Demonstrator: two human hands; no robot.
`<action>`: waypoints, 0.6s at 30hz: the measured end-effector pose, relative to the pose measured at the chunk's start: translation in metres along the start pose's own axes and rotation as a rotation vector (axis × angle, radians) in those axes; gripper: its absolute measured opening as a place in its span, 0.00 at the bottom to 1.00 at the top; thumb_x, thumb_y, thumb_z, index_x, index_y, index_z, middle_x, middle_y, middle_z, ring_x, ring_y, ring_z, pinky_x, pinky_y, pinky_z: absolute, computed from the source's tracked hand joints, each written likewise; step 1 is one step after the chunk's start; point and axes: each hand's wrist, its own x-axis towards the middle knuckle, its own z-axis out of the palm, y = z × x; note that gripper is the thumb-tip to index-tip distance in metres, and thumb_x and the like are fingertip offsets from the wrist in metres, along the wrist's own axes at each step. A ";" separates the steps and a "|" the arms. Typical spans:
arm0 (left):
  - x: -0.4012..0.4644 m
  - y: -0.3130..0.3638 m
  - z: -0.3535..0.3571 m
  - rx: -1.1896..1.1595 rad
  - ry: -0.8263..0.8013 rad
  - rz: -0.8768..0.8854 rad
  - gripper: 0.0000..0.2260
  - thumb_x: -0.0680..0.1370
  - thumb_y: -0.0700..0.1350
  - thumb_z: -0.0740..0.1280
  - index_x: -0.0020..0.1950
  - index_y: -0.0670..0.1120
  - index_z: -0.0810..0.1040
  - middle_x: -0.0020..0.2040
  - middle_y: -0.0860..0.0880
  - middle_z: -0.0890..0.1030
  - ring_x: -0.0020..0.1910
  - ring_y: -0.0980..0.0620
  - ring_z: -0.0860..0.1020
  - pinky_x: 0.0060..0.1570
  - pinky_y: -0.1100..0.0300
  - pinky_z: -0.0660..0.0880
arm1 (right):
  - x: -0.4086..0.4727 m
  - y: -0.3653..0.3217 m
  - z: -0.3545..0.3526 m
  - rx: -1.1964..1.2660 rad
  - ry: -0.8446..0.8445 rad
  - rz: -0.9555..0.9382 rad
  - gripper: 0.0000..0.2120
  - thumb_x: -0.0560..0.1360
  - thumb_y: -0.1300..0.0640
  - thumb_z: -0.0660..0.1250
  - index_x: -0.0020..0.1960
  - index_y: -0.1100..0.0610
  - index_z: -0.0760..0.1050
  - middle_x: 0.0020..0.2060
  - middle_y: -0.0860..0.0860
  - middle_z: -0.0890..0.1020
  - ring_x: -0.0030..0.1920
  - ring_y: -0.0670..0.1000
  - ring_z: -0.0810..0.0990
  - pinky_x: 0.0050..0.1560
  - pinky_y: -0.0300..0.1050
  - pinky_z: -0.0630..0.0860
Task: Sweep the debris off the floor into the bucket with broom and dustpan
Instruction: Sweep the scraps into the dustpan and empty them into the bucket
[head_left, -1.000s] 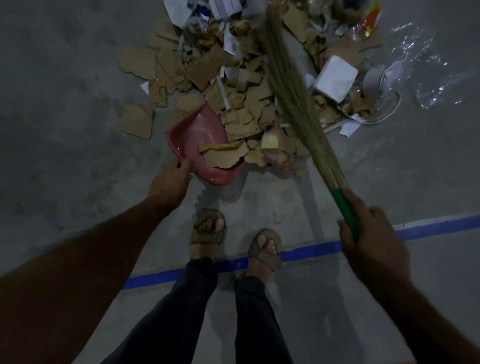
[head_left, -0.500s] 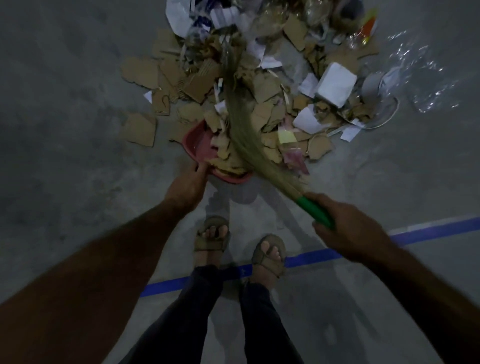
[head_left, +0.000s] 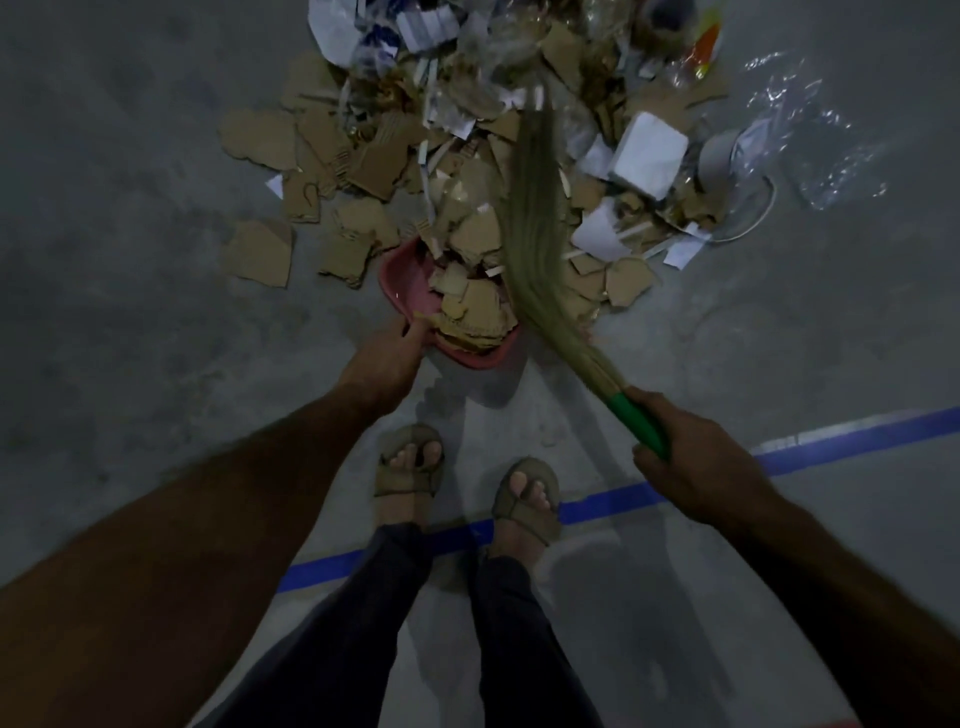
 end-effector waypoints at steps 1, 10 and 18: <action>-0.004 0.004 0.003 0.013 -0.008 0.009 0.19 0.82 0.44 0.60 0.72 0.48 0.62 0.59 0.39 0.74 0.50 0.41 0.74 0.46 0.48 0.75 | -0.005 -0.003 0.005 0.030 -0.008 -0.007 0.32 0.77 0.52 0.66 0.77 0.39 0.57 0.53 0.54 0.79 0.47 0.54 0.77 0.46 0.49 0.76; -0.081 0.059 -0.013 0.009 0.068 0.003 0.27 0.81 0.41 0.63 0.78 0.49 0.57 0.52 0.42 0.74 0.45 0.43 0.74 0.40 0.48 0.75 | -0.123 -0.021 0.017 0.137 0.043 0.016 0.33 0.76 0.54 0.66 0.77 0.38 0.58 0.55 0.46 0.78 0.48 0.46 0.76 0.46 0.41 0.70; -0.196 0.126 -0.121 0.006 0.101 -0.022 0.27 0.76 0.39 0.67 0.74 0.46 0.64 0.51 0.44 0.72 0.46 0.44 0.73 0.39 0.53 0.70 | -0.276 -0.043 -0.033 0.019 0.112 -0.053 0.37 0.72 0.54 0.69 0.75 0.36 0.57 0.44 0.47 0.75 0.37 0.50 0.78 0.34 0.46 0.77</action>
